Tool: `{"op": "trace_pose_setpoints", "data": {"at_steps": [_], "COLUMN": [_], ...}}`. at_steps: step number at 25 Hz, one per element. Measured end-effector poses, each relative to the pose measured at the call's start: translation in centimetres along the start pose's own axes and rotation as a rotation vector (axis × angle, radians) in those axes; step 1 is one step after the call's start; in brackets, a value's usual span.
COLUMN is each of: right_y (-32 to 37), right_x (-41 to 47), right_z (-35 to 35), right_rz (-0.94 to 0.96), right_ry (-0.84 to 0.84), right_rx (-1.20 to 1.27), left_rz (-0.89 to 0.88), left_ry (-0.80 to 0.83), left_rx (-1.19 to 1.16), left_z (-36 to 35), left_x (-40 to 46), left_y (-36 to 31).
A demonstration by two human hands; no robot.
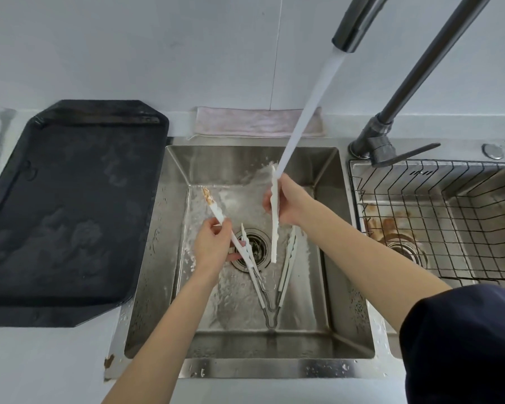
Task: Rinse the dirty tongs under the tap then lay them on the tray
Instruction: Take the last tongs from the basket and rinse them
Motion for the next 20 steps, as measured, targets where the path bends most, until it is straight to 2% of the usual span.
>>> {"op": "trace_pose_setpoints", "data": {"at_steps": [6,12,16,20], "right_y": [-0.4,-1.0,1.3,1.9], "right_x": [-1.6,-4.6,-5.8,-6.0], "right_z": [0.6,1.9,2.4,3.0], "right_rz": [0.045,0.083,0.151,0.178], "right_ry": [0.019,-0.016,-0.074,-0.068], "right_rx": [-0.012,-0.109,-0.302,-0.496], "left_rz": [0.028,0.173,0.257,0.324], "left_ry": [0.064,0.258,0.392,0.426], "left_rx": [0.011,-0.101,-0.211,-0.230], "left_z": [-1.4,-4.9,-7.5,-9.1], "left_x": [0.4,1.4,2.4,2.9], "left_y": [0.4,1.5,1.6,1.8]}}
Point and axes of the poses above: each hand's wrist, its own x-axis towards the middle knuckle, its own z-axis out of the back of the hand, y = z × x, the point moved 6 cm from there along x, towards the middle knuckle, and after that the axes turned 15 degrees about y, right-handed, at the moved point
